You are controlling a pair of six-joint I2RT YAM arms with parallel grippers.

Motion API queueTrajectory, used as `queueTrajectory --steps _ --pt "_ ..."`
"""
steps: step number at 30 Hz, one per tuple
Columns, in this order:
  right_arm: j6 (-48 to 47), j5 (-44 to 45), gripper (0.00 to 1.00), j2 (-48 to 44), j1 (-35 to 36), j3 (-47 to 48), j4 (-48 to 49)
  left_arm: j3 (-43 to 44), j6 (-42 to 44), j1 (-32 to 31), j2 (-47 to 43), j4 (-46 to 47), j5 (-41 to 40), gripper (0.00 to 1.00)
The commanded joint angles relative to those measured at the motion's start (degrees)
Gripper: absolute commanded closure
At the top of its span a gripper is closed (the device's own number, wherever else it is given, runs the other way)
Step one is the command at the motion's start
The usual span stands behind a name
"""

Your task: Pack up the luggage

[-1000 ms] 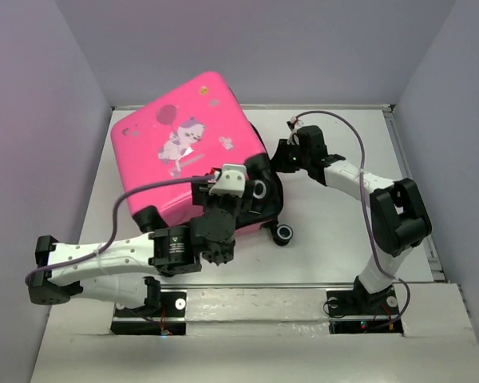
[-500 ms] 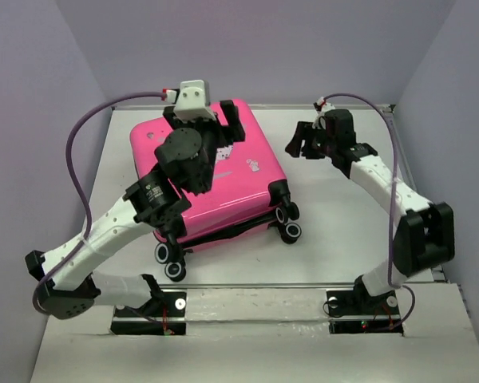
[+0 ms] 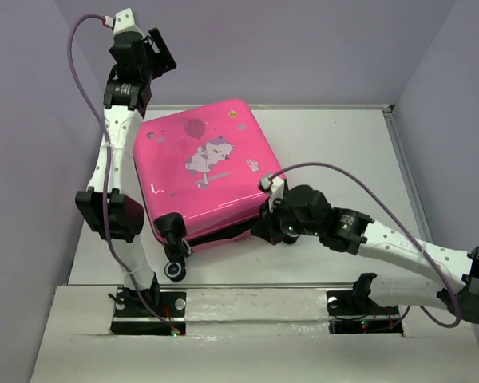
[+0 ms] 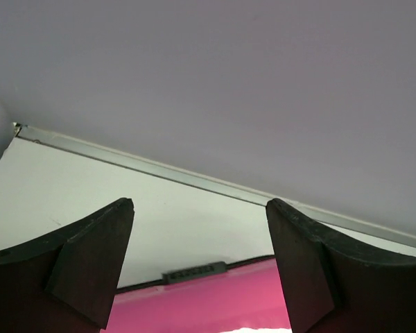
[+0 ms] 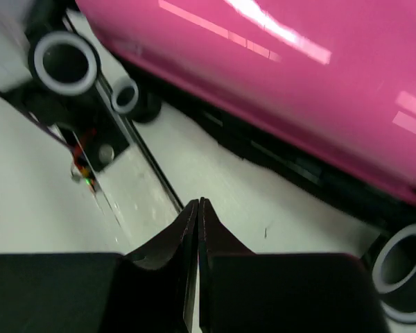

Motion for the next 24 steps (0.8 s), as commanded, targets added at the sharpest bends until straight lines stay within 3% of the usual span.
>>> queueTrajectory --steps 1,7,14,17,22,23,24 --pt "4.55 5.62 0.93 -1.63 3.04 -6.79 -4.12 9.79 -1.64 6.64 9.88 -7.06 12.08 0.11" --pt "7.55 14.23 0.93 0.74 3.04 -9.28 -2.46 14.73 -2.17 12.71 21.51 -7.42 18.86 0.15" --pt "8.26 23.37 0.93 6.18 3.04 -7.44 1.85 16.07 0.11 12.37 33.03 -10.76 25.72 0.19" --pt "7.38 24.52 0.93 10.92 0.85 -5.42 3.96 10.19 1.08 11.58 32.26 -9.98 24.76 0.22" --pt "3.87 20.84 0.93 15.85 -8.11 -0.41 9.93 -13.08 0.73 10.43 19.8 -2.08 24.32 0.23" --pt "3.34 19.61 0.93 16.55 -9.6 0.29 12.03 -21.21 0.3 10.34 17.33 0.72 23.88 0.24" --pt "2.2 16.82 0.93 16.99 -11.1 2.04 12.92 -25.65 -0.41 10.26 11.57 2.75 23.44 0.24"
